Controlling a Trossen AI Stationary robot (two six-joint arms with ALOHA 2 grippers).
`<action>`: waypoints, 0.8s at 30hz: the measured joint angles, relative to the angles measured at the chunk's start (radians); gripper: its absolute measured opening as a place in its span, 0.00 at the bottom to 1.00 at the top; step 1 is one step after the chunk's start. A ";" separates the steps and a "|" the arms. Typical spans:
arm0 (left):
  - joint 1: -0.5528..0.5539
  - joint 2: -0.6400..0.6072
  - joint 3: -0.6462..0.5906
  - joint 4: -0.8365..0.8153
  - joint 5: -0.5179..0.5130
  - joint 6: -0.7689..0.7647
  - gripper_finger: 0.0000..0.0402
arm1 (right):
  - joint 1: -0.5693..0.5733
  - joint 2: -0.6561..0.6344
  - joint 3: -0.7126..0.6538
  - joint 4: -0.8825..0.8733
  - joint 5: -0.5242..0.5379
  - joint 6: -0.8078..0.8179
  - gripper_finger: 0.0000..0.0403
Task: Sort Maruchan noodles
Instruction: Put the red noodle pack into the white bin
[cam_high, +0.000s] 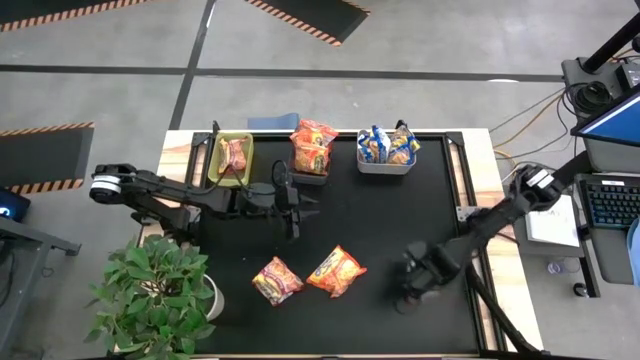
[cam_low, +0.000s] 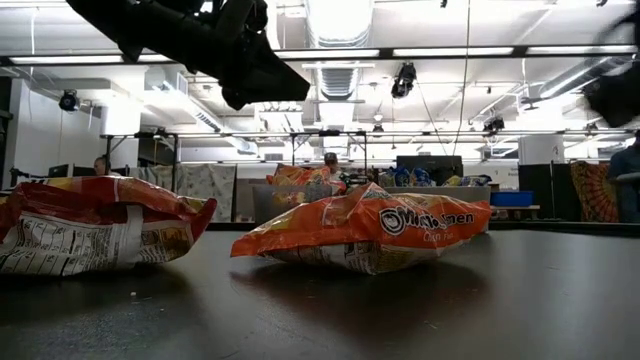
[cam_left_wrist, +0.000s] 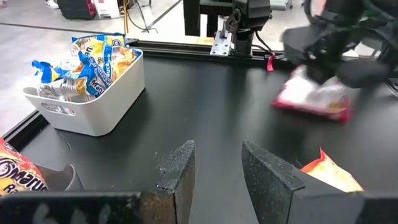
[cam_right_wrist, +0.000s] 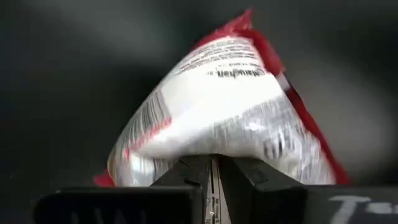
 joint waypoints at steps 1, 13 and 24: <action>0.000 0.003 0.000 0.006 0.000 0.000 0.28 | -0.022 0.001 0.001 0.008 0.117 -0.031 0.07; 0.000 0.105 0.012 0.068 0.000 0.001 0.28 | -0.251 -0.056 0.018 0.409 0.718 -0.710 0.07; 0.000 0.188 0.050 0.127 0.001 0.045 0.28 | -0.280 -0.124 0.018 0.404 0.582 -1.201 0.07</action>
